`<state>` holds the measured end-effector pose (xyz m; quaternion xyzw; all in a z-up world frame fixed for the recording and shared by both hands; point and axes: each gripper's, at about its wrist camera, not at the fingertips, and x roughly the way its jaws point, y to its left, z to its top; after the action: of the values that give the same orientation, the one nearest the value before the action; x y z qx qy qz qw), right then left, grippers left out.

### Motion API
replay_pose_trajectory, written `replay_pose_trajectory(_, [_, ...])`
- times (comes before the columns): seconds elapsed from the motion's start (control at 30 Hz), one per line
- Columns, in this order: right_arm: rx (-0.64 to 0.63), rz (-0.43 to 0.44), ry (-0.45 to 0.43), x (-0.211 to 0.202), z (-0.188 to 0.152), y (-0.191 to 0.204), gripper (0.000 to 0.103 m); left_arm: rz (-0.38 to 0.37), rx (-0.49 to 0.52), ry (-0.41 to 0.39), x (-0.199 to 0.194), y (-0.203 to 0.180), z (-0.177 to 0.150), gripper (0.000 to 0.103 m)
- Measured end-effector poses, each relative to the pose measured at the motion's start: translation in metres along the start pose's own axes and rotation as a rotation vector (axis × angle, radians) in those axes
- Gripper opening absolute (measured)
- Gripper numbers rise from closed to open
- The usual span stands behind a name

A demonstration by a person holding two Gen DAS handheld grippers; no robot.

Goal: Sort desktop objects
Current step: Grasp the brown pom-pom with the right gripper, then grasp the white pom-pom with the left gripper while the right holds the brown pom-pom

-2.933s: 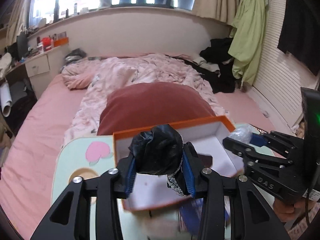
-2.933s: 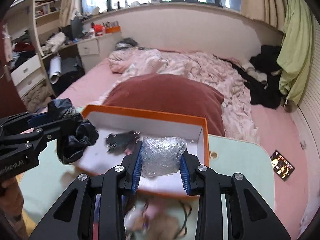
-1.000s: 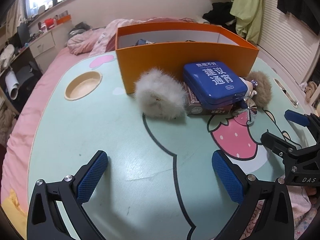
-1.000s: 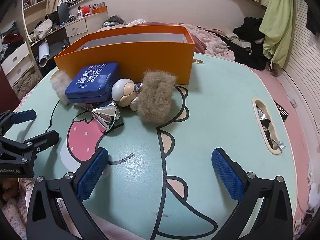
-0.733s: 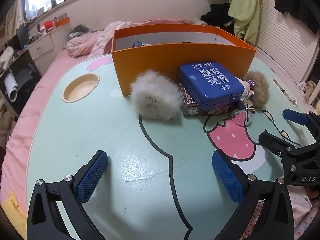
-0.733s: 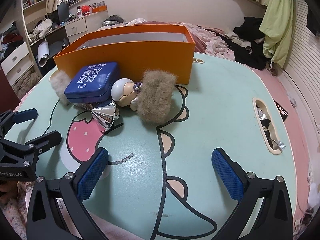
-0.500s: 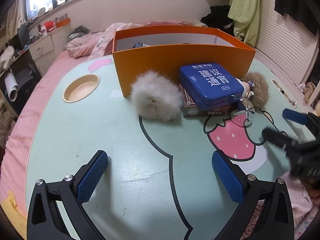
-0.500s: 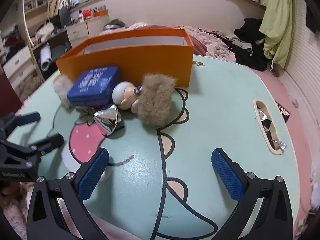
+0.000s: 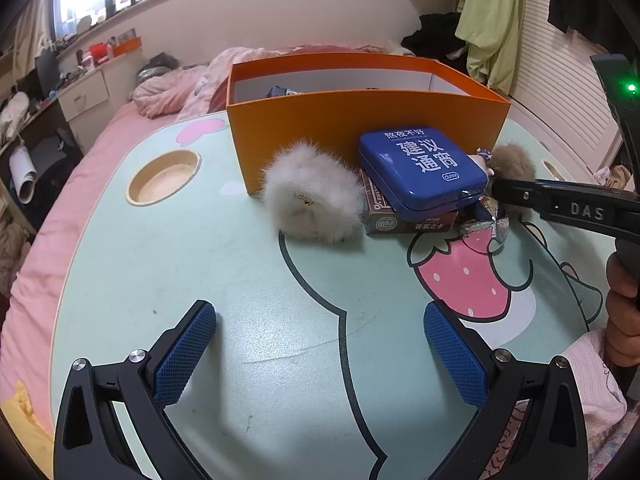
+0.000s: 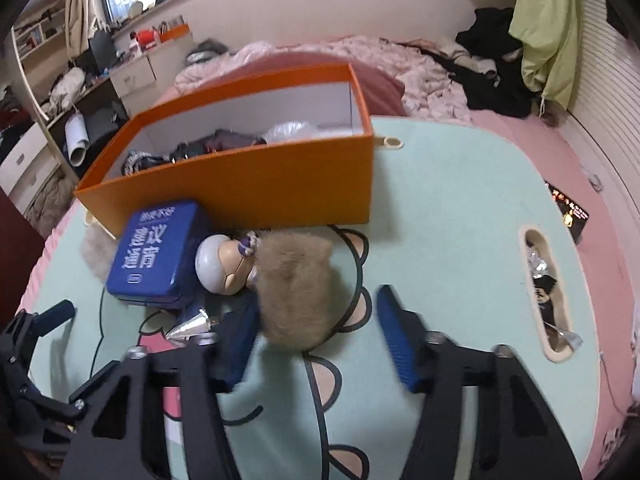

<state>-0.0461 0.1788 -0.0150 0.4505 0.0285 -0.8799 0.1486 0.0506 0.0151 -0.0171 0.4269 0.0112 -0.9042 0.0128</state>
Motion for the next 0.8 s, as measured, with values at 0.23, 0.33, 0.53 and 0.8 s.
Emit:
replay_pose_trajectory(0.23, [-0.012,0.063,-0.079,-0.026,-0.022,-0.012,0.026,-0.048,-0.071,-0.029,-0.009,0.016,0.004,0.087])
replay_pose_trajectory(0.33, [-0.065,0.054,-0.135,-0.043,-0.039,-0.010,0.026,-0.095,-0.128,-0.042,-0.010,0.031,0.013,0.085])
replay_pose_trajectory(0.53, [-0.076,0.082,-0.143,-0.046,-0.057,-0.006,0.026,-0.090,-0.163,-0.063,0.000,0.040,0.048,0.078])
replay_pose_trajectory(0.8, [-0.067,0.085,-0.131,-0.040,-0.057,-0.006,0.026,-0.148,-0.223,-0.006,0.034,0.045,0.058,0.046])
